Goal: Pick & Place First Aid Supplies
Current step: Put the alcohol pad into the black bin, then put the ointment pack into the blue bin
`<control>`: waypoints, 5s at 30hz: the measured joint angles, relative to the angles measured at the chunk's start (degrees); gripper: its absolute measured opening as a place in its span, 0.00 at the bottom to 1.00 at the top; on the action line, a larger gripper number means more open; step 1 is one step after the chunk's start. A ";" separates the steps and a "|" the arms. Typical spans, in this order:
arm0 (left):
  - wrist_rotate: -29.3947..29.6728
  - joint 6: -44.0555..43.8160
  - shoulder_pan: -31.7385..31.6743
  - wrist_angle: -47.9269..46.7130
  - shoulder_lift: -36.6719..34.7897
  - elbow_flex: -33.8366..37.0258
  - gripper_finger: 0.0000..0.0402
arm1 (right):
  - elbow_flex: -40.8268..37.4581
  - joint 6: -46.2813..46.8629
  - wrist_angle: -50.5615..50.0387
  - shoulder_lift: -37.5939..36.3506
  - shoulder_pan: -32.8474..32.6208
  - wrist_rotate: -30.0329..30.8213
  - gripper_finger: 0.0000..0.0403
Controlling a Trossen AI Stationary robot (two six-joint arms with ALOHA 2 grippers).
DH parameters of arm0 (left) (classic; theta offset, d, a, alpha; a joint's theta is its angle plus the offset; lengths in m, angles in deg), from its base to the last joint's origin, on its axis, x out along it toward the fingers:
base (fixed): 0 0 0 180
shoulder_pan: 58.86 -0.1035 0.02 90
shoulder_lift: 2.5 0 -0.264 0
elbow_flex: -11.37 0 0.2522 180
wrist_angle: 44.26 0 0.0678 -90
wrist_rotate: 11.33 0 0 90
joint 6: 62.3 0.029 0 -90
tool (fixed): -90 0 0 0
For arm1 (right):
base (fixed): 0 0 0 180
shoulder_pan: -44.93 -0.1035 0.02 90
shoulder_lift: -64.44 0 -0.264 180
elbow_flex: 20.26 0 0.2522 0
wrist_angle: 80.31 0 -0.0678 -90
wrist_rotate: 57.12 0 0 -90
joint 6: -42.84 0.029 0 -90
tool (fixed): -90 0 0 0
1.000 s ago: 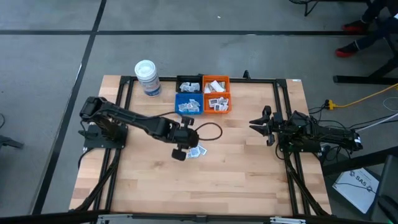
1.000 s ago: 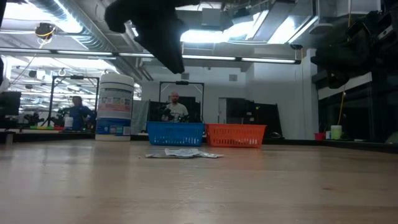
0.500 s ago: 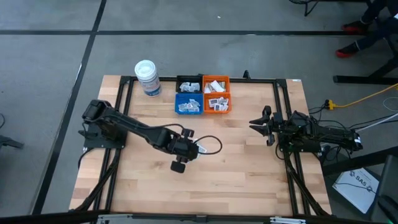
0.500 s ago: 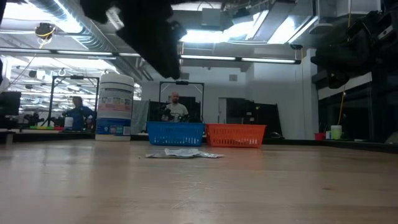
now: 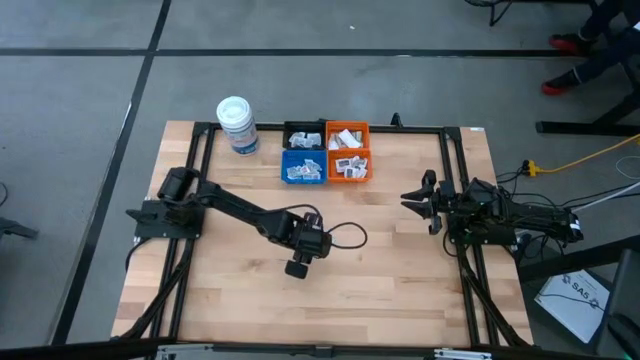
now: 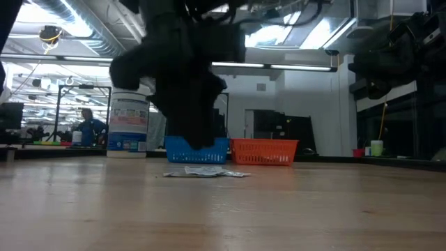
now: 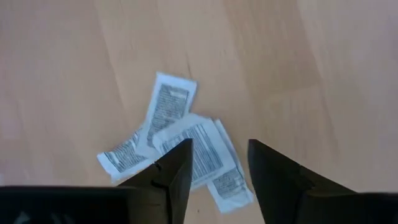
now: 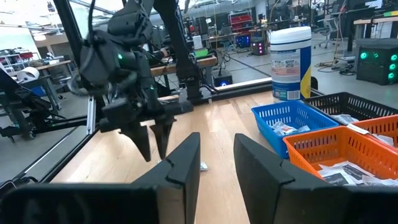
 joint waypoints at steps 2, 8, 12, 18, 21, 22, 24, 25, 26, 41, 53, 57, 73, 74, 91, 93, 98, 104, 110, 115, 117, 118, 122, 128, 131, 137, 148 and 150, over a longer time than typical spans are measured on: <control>-0.31 1.30 -0.75 -0.55 0.78 0.00 0.37 | 0.01 0.00 0.00 -0.02 -0.01 0.01 0.25; -2.14 1.71 -3.08 0.65 3.09 0.00 0.37 | 0.01 -0.01 0.02 -0.02 0.00 0.01 0.25; -4.71 1.65 -4.47 1.10 4.87 0.00 0.37 | 0.00 0.00 0.00 0.00 -0.01 0.01 0.25; -6.94 0.21 -5.57 2.65 5.84 -0.22 0.37 | 0.01 0.00 0.00 -0.01 0.00 0.01 0.25; -8.61 0.23 -5.84 3.49 5.92 -0.17 0.33 | 0.01 -0.01 0.00 -0.01 0.01 -0.01 0.25; -9.10 -0.02 -5.93 3.72 5.96 -0.17 0.31 | -0.01 -0.01 0.00 -0.02 -0.01 0.01 0.25; -9.04 -1.31 -5.93 4.02 5.97 -0.17 0.24 | -0.01 -0.01 0.00 -0.02 -0.01 -0.01 0.25; -9.03 -1.78 -5.89 4.27 5.99 -0.15 0.20 | 0.01 -0.01 0.00 -0.02 -0.01 -0.01 0.25; -9.05 -2.12 -5.87 4.66 6.01 -0.02 0.17 | 0.00 -0.01 0.00 -0.02 0.00 0.01 0.25; -21.66 -4.92 -6.19 9.28 0.15 2.45 0.01 | 0.00 -0.01 0.00 0.00 -0.01 -0.01 0.25; -43.96 -12.37 -9.06 19.26 -8.11 2.45 0.01 | 0.00 -0.01 0.00 0.00 0.00 -0.01 0.25; -52.13 -18.50 -9.86 27.66 -9.10 2.34 0.01 | 0.01 0.00 0.01 -0.01 0.01 0.00 0.25; -59.47 -30.00 -10.67 42.97 -9.18 2.34 0.00 | 0.00 -0.01 0.00 0.00 0.00 0.00 0.25; -58.89 -30.00 -11.05 42.58 -9.18 2.34 0.01 | 0.01 0.00 0.01 -0.01 -0.01 0.00 0.25; -37.58 -10.33 -26.33 26.09 -9.20 2.34 0.01 | 0.01 -0.01 0.01 -0.01 -0.01 0.01 0.25; -33.69 -8.71 -28.63 24.68 -9.20 2.34 0.01 | 0.01 -0.01 0.00 0.00 -0.01 0.01 0.25; -24.31 -3.51 -34.37 16.35 -9.20 -0.10 0.00 | -0.01 0.00 0.01 0.00 -0.01 -0.01 0.25; -15.59 2.88 -40.88 6.58 -9.27 -3.37 0.01 | 0.00 -0.01 0.00 -0.02 -0.01 0.01 0.25; -12.63 4.29 -47.05 4.76 -9.23 -3.43 0.02 | 0.01 0.00 0.00 -0.01 0.00 0.01 0.25; -11.86 3.10 -51.14 5.44 -7.87 -3.43 0.02 | 0.01 -0.01 0.00 0.00 -0.01 0.00 0.25; -11.05 2.82 -52.14 5.96 -7.30 -3.43 0.03 | 0.01 -0.01 0.02 0.00 0.00 -0.01 0.25; -10.71 3.05 -52.48 6.09 -6.96 -3.43 0.03 | 0.01 -0.01 0.00 0.00 0.00 0.00 0.25; -10.25 6.30 -53.08 6.31 -6.12 -3.43 0.07 | 0.00 -0.01 0.01 -0.01 0.00 -0.01 0.25; -10.38 7.00 -53.28 7.02 -5.58 -3.41 0.21 | -0.01 0.00 0.00 0.00 0.00 -0.01 0.25; -10.32 6.78 -53.34 7.12 -5.59 -3.41 0.29 | 0.01 -0.01 0.00 -0.02 0.01 0.01 0.25; -8.55 6.17 -53.08 7.67 -5.59 -3.41 0.43 | 0.01 -0.01 0.02 -0.02 0.01 -0.01 0.25; -8.18 6.26 -48.82 10.78 -6.05 -5.15 0.44 | 0.01 -0.01 0.02 0.00 0.01 -0.01 0.25; -8.19 6.26 -47.57 10.35 -6.05 -5.69 0.44 | 0.00 0.00 0.01 0.00 0.00 0.00 0.25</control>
